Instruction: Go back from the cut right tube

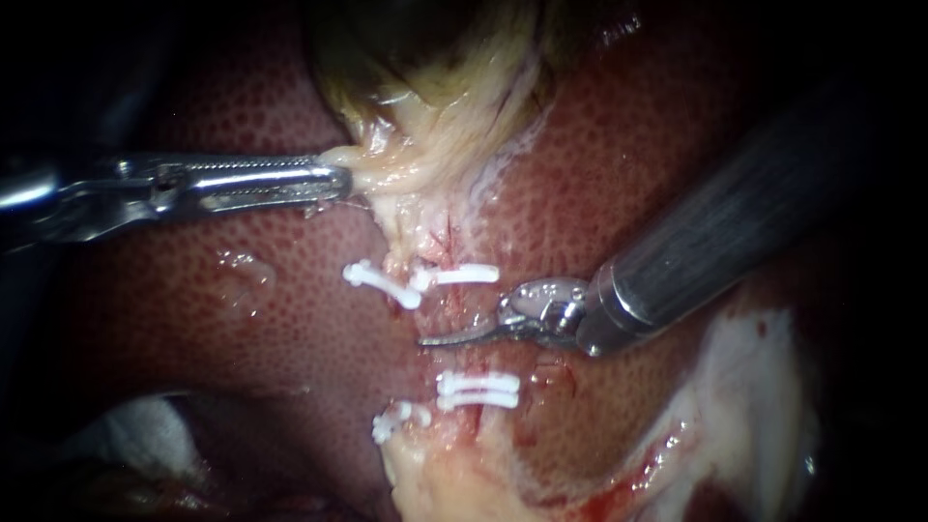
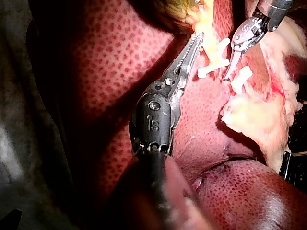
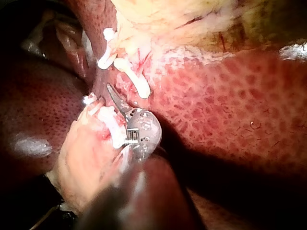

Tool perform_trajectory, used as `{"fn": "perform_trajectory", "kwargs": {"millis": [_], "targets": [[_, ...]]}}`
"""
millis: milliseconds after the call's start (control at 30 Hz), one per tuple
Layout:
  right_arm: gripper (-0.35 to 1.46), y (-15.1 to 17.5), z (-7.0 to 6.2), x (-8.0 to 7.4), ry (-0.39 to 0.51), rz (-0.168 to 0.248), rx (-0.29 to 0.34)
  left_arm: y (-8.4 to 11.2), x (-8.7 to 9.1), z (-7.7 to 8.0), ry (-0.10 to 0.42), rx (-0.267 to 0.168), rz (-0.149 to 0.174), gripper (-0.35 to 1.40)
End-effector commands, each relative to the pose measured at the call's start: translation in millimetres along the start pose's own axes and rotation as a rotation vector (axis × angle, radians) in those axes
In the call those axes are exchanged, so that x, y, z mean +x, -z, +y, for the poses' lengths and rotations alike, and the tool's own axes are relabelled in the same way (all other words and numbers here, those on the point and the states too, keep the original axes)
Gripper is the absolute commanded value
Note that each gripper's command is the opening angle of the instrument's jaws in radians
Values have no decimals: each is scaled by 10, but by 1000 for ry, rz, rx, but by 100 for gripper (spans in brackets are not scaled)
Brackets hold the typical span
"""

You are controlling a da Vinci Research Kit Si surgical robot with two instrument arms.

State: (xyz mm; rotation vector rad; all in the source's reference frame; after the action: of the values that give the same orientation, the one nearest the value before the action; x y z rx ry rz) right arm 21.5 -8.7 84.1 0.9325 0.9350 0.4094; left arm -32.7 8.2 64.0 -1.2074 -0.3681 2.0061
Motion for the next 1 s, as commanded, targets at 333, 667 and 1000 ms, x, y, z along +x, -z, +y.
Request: {"fn": "perform_trajectory", "kwargs": {"millis": [333, 667, 1000], "targets": [[48, -2, -6, -1, -2, 20, -11, 0, -1, 0, 0, 0, 0, -35], [98, -2, -9, -1, -24, 35, -5, 0, -1, 0, 0, 0, 0, -35], [125, 7, -24, -10, -19, 31, 3, 0, -1, -1, 0, -1, 0, -35]]}}
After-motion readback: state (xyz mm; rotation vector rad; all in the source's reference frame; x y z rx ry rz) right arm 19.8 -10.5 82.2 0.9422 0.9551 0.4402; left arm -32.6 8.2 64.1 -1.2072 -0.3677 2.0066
